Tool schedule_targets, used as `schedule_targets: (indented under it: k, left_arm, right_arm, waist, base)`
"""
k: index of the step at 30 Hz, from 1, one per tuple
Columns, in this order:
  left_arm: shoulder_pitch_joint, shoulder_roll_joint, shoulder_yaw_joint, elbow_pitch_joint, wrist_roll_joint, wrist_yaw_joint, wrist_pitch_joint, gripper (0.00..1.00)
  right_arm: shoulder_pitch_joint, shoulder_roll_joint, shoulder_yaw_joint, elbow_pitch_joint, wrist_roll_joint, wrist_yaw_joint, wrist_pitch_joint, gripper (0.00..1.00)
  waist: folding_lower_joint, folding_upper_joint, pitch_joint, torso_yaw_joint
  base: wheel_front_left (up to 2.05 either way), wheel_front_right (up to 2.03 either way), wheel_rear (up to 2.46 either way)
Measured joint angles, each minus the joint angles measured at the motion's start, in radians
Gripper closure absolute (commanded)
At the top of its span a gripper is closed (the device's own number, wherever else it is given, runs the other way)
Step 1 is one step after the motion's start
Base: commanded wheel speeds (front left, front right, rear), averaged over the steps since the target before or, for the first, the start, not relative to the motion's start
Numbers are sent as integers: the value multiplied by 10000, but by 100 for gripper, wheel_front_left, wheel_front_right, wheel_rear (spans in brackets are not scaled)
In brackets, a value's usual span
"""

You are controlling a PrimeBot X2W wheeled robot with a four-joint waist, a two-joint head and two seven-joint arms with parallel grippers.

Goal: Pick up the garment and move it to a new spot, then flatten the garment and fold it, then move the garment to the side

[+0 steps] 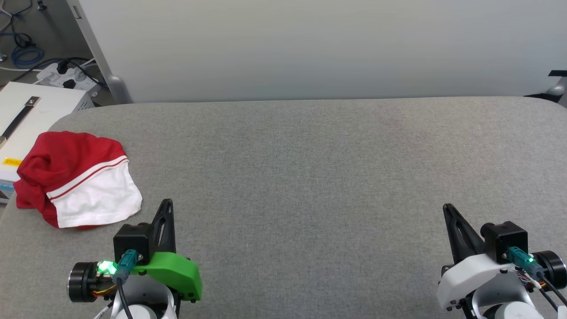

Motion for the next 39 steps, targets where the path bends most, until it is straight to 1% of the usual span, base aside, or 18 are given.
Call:
schedule_targets:
  k: [10, 11, 27, 39]
  left_arm:
    - [0, 0, 0, 0, 0, 0, 0, 100]
    - [0, 2, -2, 0, -4, -2, 0, 0]
    - [0, 4, 21, 211, -201, -19, -194, 0]
    - [0, 4, 21, 364, -443, -182, -443, 0]
  right_arm:
    - [0, 0, 0, 0, 0, 0, 0, 100]
    - [2, 0, -2, 2, 6, 0, 0, 0]
    - [6, 6, -36, 138, 128, 0, -176, 0]
    - [5, 6, -102, 150, 499, 0, -439, 0]
  waist:
    - [0, 0, 0, 0]
    - [0, 0, 0, 0]
    - [0, 0, 27, 3]
    - [0, 0, 36, 25]
  base:
    - [0, 0, 0]
    - [0, 0, 0]
    - [0, 0, 0]
    - [0, 0, 0]
